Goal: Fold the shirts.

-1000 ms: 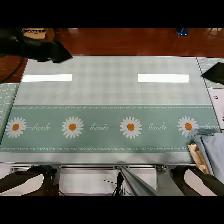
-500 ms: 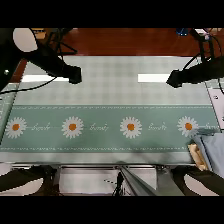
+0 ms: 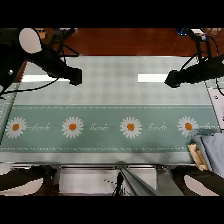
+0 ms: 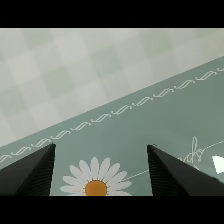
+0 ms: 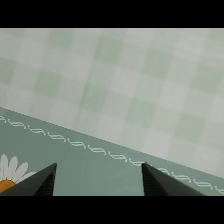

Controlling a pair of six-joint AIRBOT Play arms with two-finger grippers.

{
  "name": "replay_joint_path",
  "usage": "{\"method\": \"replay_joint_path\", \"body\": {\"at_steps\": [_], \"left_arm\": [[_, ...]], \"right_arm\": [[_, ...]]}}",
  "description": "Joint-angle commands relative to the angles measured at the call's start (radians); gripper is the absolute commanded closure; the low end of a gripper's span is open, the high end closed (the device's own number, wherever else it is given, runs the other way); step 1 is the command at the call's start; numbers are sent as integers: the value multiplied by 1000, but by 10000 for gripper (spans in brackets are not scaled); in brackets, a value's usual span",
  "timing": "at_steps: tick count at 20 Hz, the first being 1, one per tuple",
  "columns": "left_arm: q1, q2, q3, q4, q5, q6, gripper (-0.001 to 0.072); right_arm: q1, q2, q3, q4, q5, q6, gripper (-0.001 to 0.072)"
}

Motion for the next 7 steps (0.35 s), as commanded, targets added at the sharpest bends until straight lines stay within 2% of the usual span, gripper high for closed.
{"method": "replay_joint_path", "body": {"at_steps": [1,7], "left_arm": [[0,-16,0,1,-2,-1,-13],[0,-48,0,1,-2,-1,-13]], "right_arm": [[0,0,1,0,0,0,117],[0,0,1,0,0,0,117]]}}
